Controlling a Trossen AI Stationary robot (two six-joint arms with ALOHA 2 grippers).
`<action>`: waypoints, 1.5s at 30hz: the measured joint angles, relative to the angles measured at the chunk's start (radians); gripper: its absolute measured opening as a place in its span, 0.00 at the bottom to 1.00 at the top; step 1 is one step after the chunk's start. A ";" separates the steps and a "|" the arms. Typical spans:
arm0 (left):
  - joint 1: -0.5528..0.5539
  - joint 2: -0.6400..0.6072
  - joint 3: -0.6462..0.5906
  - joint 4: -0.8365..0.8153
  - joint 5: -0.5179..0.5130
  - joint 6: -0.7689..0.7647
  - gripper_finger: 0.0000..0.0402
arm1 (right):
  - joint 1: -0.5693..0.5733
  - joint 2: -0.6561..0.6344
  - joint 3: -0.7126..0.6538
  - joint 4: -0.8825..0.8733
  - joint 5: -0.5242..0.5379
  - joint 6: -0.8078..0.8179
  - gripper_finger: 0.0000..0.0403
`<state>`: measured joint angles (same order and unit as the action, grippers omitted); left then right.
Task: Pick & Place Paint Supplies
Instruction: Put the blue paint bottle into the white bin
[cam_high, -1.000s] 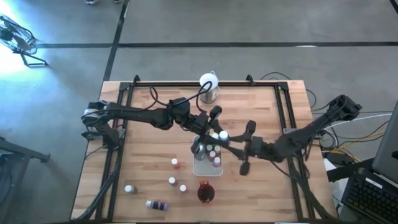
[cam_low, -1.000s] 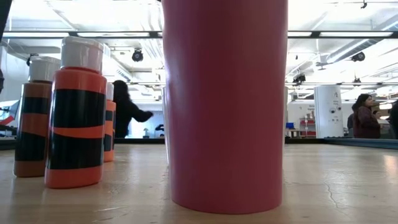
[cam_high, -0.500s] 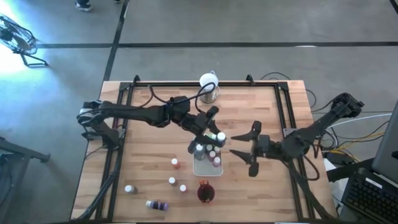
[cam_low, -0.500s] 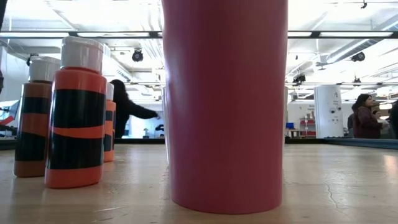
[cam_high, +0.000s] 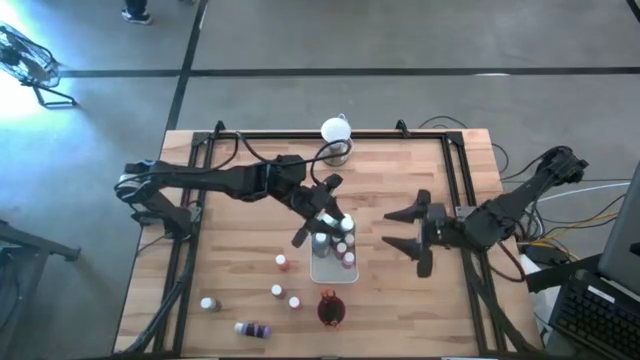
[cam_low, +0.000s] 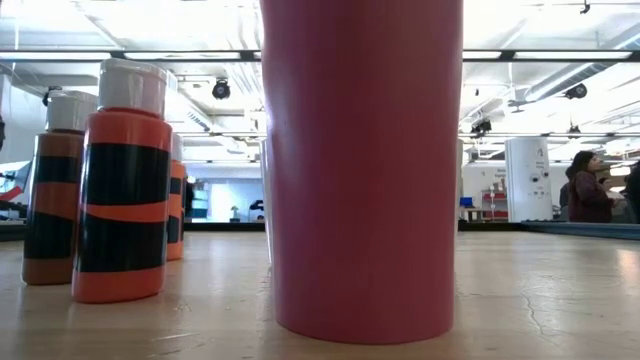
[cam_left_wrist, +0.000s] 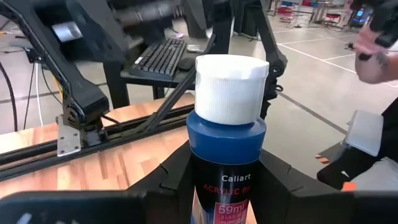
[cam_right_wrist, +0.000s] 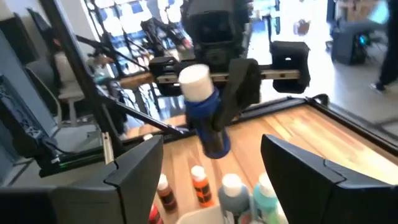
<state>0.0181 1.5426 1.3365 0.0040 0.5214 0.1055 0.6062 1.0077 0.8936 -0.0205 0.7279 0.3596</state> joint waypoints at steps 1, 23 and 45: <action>0.000 0.005 0.000 0.000 0.000 0.000 0.30 | -0.008 -0.001 0.041 -0.076 0.000 0.031 0.66; -0.001 0.033 0.000 0.078 -0.107 -0.002 0.30 | -0.184 0.573 1.194 -1.394 -0.157 0.320 0.66; -0.002 0.033 0.000 -0.026 -0.143 -0.105 0.30 | -0.331 0.772 1.456 -1.521 -0.379 0.248 0.64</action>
<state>0.0166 1.5757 1.3365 -0.0225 0.3789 0.0004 0.2751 1.7798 2.3493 -1.5412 0.3484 0.6071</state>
